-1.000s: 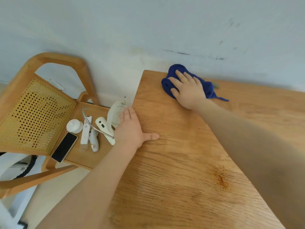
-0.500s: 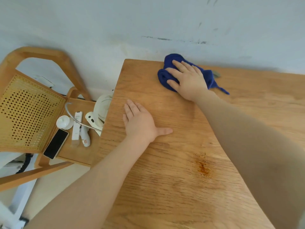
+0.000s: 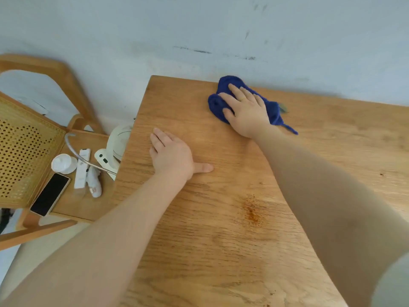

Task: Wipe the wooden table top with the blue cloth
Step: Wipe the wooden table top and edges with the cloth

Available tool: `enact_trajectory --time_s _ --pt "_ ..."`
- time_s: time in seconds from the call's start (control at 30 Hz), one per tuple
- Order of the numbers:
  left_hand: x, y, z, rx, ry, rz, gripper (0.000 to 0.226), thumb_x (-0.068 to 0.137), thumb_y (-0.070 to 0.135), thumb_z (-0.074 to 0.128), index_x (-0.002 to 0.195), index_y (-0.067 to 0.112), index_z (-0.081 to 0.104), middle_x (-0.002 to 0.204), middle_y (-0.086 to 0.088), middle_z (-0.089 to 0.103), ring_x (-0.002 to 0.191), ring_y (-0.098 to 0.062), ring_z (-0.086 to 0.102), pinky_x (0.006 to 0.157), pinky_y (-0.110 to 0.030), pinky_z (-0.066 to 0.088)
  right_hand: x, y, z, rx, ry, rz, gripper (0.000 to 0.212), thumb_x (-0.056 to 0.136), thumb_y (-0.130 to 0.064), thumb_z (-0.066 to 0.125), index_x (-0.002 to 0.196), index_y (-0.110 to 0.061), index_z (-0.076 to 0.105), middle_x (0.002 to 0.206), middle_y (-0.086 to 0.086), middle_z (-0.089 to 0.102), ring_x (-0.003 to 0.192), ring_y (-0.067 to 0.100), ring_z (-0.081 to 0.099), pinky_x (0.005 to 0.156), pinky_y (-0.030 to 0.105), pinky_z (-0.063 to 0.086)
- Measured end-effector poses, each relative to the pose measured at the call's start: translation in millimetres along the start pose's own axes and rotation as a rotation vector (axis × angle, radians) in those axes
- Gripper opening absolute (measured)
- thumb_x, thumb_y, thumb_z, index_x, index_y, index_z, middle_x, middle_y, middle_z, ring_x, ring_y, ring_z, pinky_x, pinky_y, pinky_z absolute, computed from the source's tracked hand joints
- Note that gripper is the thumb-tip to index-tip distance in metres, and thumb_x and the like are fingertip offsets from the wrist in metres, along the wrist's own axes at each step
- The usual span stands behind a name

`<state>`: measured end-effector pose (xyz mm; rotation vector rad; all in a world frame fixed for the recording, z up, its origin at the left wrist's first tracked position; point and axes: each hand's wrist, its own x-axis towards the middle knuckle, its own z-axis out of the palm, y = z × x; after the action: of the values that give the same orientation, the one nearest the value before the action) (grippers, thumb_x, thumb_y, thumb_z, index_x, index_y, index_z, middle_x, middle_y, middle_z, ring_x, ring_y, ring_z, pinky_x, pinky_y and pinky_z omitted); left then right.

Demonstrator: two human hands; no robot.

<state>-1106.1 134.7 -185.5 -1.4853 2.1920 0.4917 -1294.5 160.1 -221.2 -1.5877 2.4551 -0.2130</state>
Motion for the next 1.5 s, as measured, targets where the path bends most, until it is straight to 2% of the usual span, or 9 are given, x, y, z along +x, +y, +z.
enact_trajectory --time_s 0.13,0.43,0.8,1.0,1.1,1.17,1.3,1.4,1.5 --pt "0.4 -5.4 8.5 -0.021 0.036 0.042 0.141 0.057 0.08 0.057 0.143 -0.006 -0.015 0.152 -0.025 -0.019 0.143 -0.035 -0.013 0.116 -0.042 0.002 16.8 -14.3 4.2 -0.019 0.045 0.21 0.048 0.095 -0.029 0.029 0.142 -0.033 0.024 0.157 0.001 0.011 0.144 0.024 0.007 0.115 0.047 0.007" --pt "-2.2 -8.1 5.4 -0.108 0.037 0.054 0.141 0.057 0.074 0.064 0.143 -0.006 -0.014 0.152 -0.025 -0.019 0.143 -0.035 -0.014 0.116 -0.043 -0.001 -84.0 -39.5 7.1 -0.03 -0.06 0.011 0.049 0.094 -0.022 0.035 0.141 -0.033 0.028 0.157 -0.003 0.011 0.144 0.02 0.006 0.114 0.044 0.007" --pt "3.7 -9.3 12.9 -0.106 0.048 0.066 0.141 0.058 0.075 0.062 0.143 -0.005 -0.017 0.152 -0.024 -0.022 0.142 -0.034 -0.016 0.116 -0.042 -0.005 1.7 -0.3 -3.0 0.023 0.021 0.295 0.047 0.096 -0.027 0.029 0.142 -0.034 0.024 0.157 -0.001 0.01 0.144 0.023 0.005 0.115 0.046 0.008" --pt "-10.2 -5.2 1.6 -0.108 0.044 0.013 0.139 0.058 0.074 0.065 0.145 -0.002 -0.014 0.153 -0.021 -0.02 0.143 -0.032 -0.013 0.116 -0.04 -0.001 -70.6 -1.2 -0.2 -0.008 -0.013 0.082 0.046 0.095 -0.026 0.034 0.141 -0.034 0.03 0.157 -0.002 0.014 0.144 0.022 0.009 0.114 0.043 0.009" --pt "-13.6 7.8 -8.6 -0.119 0.016 -0.011 0.131 0.065 0.062 0.071 0.146 0.001 -0.012 0.155 -0.019 -0.014 0.143 -0.035 -0.01 0.117 -0.042 0.002 -86.9 14.2 -1.6 -0.017 -0.032 -0.075 0.045 0.096 -0.029 0.037 0.14 -0.036 0.032 0.156 -0.003 0.017 0.143 0.022 0.012 0.112 0.042 0.012" --pt "-18.3 25.2 -9.6 -0.126 0.113 0.077 0.115 0.075 0.052 0.068 0.147 0.004 -0.008 0.157 -0.015 -0.007 0.144 -0.032 -0.008 0.117 -0.041 0.003 -71.0 28.0 -4.4 -0.031 -0.042 -0.112 0.045 0.096 -0.03 0.038 0.14 -0.037 0.032 0.156 -0.005 0.017 0.143 0.022 0.013 0.111 0.042 0.014" --pt "-29.1 54.7 3.9 -0.086 0.278 0.274 0.095 0.086 0.053 0.053 0.149 0.008 -0.003 0.158 -0.009 -0.007 0.145 -0.023 -0.007 0.117 -0.038 0.001 -21.1 58.8 -11.8 -0.035 0.024 0.016 0.044 0.096 -0.033 0.034 0.14 -0.037 0.031 0.155 -0.004 0.018 0.143 0.022 0.013 0.112 0.044 0.013" --pt "-29.6 64.2 10.9 -0.062 0.199 0.228 0.102 0.082 0.065 0.049 0.148 0.007 -0.002 0.157 -0.013 -0.009 0.145 -0.025 -0.003 0.117 -0.037 0.002 0.1 69.4 -17.1 -0.029 0.027 0.075 0.045 0.096 -0.032 0.032 0.141 -0.035 0.029 0.156 -0.002 0.018 0.143 0.022 0.012 0.113 0.045 0.012" --pt "-37.4 79.3 13.4 -0.13 0.049 0.152 0.11 0.075 0.072 0.051 0.148 0.005 0.004 0.157 -0.017 -0.003 0.145 -0.03 0.002 0.117 -0.041 0.014 -22.0 61.4 -14.3 -0.023 0.011 0.048 0.045 0.096 -0.03 0.033 0.141 -0.034 0.03 0.156 -0.001 0.017 0.143 0.022 0.012 0.113 0.045 0.011"
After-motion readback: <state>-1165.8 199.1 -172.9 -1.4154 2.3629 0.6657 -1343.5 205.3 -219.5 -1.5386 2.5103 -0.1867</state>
